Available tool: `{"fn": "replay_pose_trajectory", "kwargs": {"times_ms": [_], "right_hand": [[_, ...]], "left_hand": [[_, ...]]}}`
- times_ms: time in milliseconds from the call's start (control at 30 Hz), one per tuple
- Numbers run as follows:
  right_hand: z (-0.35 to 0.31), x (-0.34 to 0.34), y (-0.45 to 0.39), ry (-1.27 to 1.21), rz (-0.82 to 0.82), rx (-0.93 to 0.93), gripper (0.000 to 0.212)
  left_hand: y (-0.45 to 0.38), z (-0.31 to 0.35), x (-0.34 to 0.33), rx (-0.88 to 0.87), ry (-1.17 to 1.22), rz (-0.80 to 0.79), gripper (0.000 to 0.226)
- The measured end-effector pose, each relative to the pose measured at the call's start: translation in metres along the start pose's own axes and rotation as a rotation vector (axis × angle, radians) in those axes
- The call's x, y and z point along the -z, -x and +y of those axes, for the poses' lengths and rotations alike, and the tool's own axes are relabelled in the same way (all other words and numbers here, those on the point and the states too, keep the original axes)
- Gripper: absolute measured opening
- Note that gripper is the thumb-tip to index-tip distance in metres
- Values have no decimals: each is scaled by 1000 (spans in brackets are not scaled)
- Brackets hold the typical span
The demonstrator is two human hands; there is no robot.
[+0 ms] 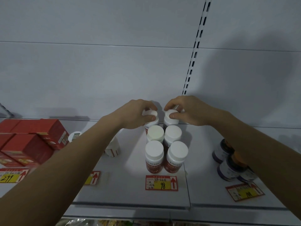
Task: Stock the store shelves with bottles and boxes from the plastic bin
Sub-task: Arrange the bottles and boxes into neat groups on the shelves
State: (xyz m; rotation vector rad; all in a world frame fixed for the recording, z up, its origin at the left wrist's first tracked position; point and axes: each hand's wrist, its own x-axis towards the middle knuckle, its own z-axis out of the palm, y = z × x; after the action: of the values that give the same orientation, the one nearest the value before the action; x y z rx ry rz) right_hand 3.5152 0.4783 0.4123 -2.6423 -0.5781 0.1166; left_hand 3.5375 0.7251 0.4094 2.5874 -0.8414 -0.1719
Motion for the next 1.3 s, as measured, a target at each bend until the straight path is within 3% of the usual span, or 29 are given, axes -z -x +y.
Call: {"fn": "replay_pose_trajectory", "kwargs": {"times_ms": [467,833,1300], "right_hand": [[0,-2,2,-120,-20,-106,26],[-6,-10,11,-506,-140,-265,25],[-9,-11,18,-497,-136,-290,26]], "left_hand": [[-5,6,-8,-87,-26,27,37],[-3,5,-7,-85,9,-31,40],[9,8,-12,34,136,-65,40]]}}
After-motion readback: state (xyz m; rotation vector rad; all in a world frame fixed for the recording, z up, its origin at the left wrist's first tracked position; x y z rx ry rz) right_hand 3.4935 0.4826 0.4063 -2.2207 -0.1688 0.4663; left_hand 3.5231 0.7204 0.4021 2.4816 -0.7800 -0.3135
